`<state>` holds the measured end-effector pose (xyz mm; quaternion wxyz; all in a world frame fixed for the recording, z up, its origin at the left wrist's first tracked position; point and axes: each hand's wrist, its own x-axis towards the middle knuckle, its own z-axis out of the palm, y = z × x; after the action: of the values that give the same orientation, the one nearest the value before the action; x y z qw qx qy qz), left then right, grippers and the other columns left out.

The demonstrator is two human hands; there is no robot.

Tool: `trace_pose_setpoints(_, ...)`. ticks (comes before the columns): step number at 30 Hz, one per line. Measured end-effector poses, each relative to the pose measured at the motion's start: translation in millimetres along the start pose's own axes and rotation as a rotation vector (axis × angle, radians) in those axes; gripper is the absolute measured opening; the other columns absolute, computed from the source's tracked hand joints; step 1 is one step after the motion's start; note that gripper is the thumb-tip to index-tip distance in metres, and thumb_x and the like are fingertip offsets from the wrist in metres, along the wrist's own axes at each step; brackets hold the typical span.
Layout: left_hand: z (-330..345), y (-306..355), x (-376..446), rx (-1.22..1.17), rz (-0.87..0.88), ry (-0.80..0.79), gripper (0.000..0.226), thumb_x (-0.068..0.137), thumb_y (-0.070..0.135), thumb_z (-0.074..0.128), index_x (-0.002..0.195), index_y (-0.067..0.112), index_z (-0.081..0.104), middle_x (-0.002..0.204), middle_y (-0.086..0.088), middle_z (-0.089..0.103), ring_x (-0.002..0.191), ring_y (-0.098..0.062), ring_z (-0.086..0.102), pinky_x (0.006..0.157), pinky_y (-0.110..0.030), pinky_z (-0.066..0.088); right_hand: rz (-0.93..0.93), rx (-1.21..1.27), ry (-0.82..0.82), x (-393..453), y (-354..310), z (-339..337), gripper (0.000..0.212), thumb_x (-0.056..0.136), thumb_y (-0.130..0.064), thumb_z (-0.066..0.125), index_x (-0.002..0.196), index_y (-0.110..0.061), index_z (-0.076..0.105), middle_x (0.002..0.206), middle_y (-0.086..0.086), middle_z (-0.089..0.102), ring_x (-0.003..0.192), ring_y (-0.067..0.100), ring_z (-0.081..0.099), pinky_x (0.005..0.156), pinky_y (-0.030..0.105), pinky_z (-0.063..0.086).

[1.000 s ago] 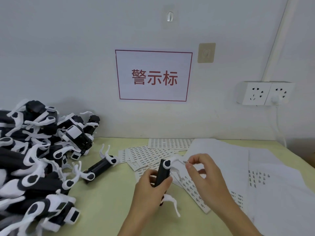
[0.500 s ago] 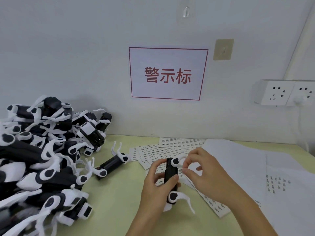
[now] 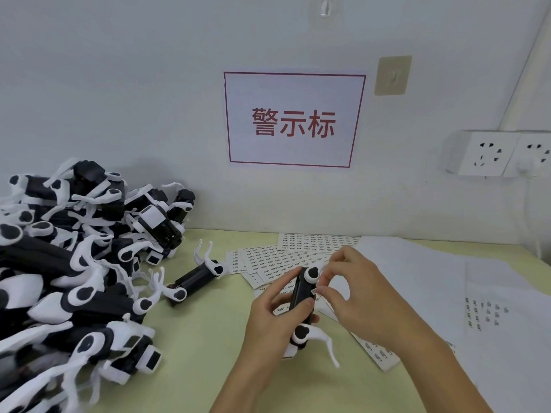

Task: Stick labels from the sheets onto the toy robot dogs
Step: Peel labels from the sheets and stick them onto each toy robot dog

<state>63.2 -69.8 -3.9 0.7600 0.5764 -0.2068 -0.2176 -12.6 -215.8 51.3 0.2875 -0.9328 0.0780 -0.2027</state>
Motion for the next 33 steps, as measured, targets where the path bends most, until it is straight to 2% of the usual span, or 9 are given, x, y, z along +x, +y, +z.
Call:
trace_pose_setpoints(6,-0.8,-1.2,1.2,0.016,0.010,0.015,0.050,0.084,0.008,0.077,0.119,0.044,0.070,0.104,-0.005,0.075,0.088,-0.043,0.071,0.078,-0.040,0.059,0.015,-0.080,-0.031,-0.3,-6.6,-3.2,0.012,0.095,-0.031,0.060,0.083,-0.031,0.063,0.101,-0.020,0.042,0.097,0.000,0.049,0.084,0.025,0.045)
trace_pose_setpoints(11,-0.5,0.5,0.7,0.013,0.013,0.013,0.049,0.084,0.008,0.076,0.119,0.042,0.071,0.106,-0.005,0.074,0.078,-0.033,0.072,0.072,-0.034,0.059,0.016,-0.109,0.002,-0.3,-8.6,-0.4,0.011,0.094,-0.034,0.061,0.084,-0.032,0.066,0.100,-0.019,0.044,0.095,0.003,0.051,0.079,0.022,0.043)
trace_pose_setpoints(14,-0.2,1.8,0.6,0.006,0.015,0.008,0.048,0.084,0.009,0.076,0.118,0.042,0.071,0.106,-0.006,0.075,0.078,-0.031,0.072,0.071,-0.033,0.059,0.009,-0.082,0.035,0.7,-7.9,2.5,0.011,0.092,-0.032,0.065,0.081,-0.034,0.068,0.098,-0.019,0.045,0.094,0.004,0.051,0.084,0.027,0.044)
trace_pose_setpoints(19,-1.4,2.4,0.6,-0.003,0.016,0.027,0.047,0.084,0.010,0.076,0.117,0.043,0.071,0.105,-0.005,0.075,0.077,-0.029,0.072,0.068,-0.031,0.058,-0.051,-0.116,0.096,0.5,-9.4,8.6,0.012,0.092,-0.027,0.065,0.082,-0.032,0.070,0.102,-0.025,0.041,0.108,0.001,0.043,0.096,0.030,0.038)
trace_pose_setpoints(29,0.5,3.1,0.6,0.013,0.016,0.048,0.049,0.084,0.006,0.075,0.116,0.043,0.072,0.105,-0.004,0.075,0.076,-0.029,0.072,0.067,-0.032,0.058,-0.056,-0.194,0.105,0.5,-13.1,10.5,0.007,0.094,-0.023,0.061,0.090,-0.024,0.066,0.107,-0.016,0.042,0.106,0.005,0.046,0.083,0.022,0.041)
trace_pose_setpoints(33,2.3,4.1,-0.4,0.021,0.020,0.050,0.049,0.075,0.016,0.080,0.116,0.043,0.072,0.103,-0.006,0.075,0.074,-0.027,0.072,0.068,-0.031,0.058,-0.060,-0.224,0.093,0.2,-14.2,8.9,0.008,0.093,-0.020,0.062,0.090,-0.022,0.068,0.106,-0.016,0.042,0.107,0.006,0.045,0.084,0.022,0.041)
